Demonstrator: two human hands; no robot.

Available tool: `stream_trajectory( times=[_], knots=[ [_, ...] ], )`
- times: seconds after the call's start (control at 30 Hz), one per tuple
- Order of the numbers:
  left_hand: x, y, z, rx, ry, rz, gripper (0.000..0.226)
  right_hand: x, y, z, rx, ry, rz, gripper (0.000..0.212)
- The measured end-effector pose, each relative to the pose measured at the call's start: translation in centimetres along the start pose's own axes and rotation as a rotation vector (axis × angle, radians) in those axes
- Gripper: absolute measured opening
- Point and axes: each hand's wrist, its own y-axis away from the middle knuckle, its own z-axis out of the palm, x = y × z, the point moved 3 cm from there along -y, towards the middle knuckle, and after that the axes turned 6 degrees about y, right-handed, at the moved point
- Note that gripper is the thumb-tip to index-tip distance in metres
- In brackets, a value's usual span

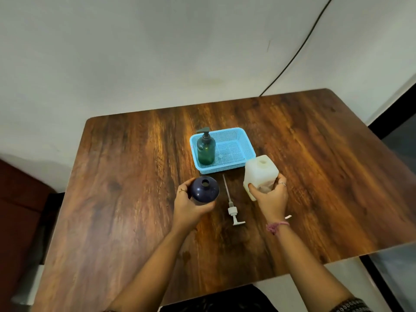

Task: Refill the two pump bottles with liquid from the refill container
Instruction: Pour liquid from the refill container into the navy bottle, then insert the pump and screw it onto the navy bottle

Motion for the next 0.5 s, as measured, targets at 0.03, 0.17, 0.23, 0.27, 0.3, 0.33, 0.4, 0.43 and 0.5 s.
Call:
stream_trajectory(
  times=[0.03,0.17,0.23,0.27,0.3,0.33,0.4,0.43,0.5],
  knots=[
    [-0.6,0.1,0.0,-0.009,0.005,-0.012,0.085,0.4,0.3,0.1,-0.007,0.000,0.020,0.074],
    [-2.5,0.4,0.3,-0.016,0.029,-0.040,0.084,2.3,1.1,0.7,-0.036,-0.003,0.077,0.077],
    [-3.1,0.6,0.5,-0.023,0.034,-0.039,0.084,2.9,1.5,0.6,-0.036,-0.015,0.093,0.076],
    [-3.3,0.6,0.5,-0.022,0.039,-0.038,0.083,3.1,1.5,0.6,-0.040,-0.027,0.099,0.076],
    [-3.5,0.6,0.5,-0.020,0.044,-0.038,0.083,3.0,1.6,0.5,-0.058,-0.031,0.111,0.076],
    [-3.7,0.5,0.5,-0.020,0.049,-0.035,0.083,3.0,1.8,0.4,-0.073,-0.037,0.112,0.077],
    [-3.8,0.5,0.6,-0.033,0.046,-0.030,0.084,3.2,1.8,0.3,-0.107,-0.001,0.137,0.080],
    [-3.9,0.5,0.7,-0.045,0.046,-0.028,0.085,3.6,2.1,-0.1,-0.120,0.019,0.172,0.081],
    [-3.9,0.6,0.9,-0.066,0.048,-0.034,0.087,5.3,3.1,-0.8,-0.151,-0.037,0.363,0.073]
  ],
)
